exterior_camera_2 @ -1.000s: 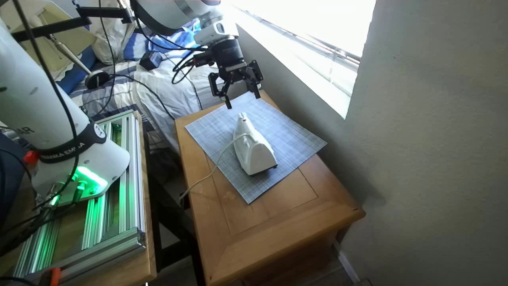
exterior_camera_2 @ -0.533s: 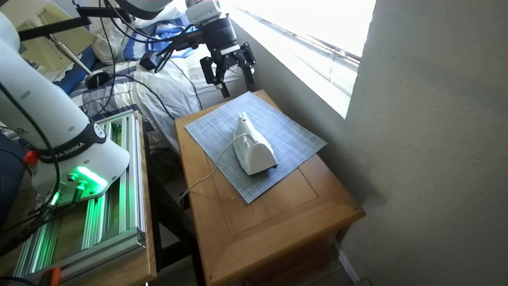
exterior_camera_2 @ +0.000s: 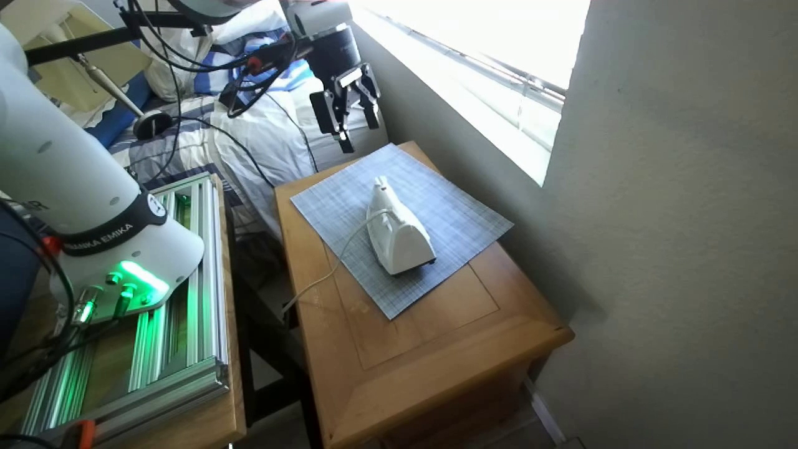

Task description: Lay the pressing iron down

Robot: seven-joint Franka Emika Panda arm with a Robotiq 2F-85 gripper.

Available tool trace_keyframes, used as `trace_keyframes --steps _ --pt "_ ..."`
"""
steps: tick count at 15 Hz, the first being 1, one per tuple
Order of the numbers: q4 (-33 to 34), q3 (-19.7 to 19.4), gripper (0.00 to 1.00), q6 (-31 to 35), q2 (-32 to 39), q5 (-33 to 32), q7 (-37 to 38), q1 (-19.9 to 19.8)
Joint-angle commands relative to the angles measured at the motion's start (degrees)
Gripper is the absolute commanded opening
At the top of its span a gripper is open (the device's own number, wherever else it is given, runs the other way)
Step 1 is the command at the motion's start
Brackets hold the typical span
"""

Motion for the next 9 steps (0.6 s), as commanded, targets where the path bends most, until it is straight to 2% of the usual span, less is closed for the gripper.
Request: trace_keyframes --steps 1,2,3,6,9 --pt "0.18 -3.96 1.0 -3.35 -3.64 10.46 -15.29 4.55" --pt "0.33 -4.09 1.0 -4.65 -4.6 12.19 -18.22 4.23" --pt "0.37 5.52 1.0 -1.23 -0.83 10.34 -13.2 -4.46" --pt "0.39 9.16 1.0 -1.65 -1.24 10.8 -14.13 -8.07" --pt "0.35 10.08 1.0 -1.69 -1.1 10.64 -13.98 -8.69"
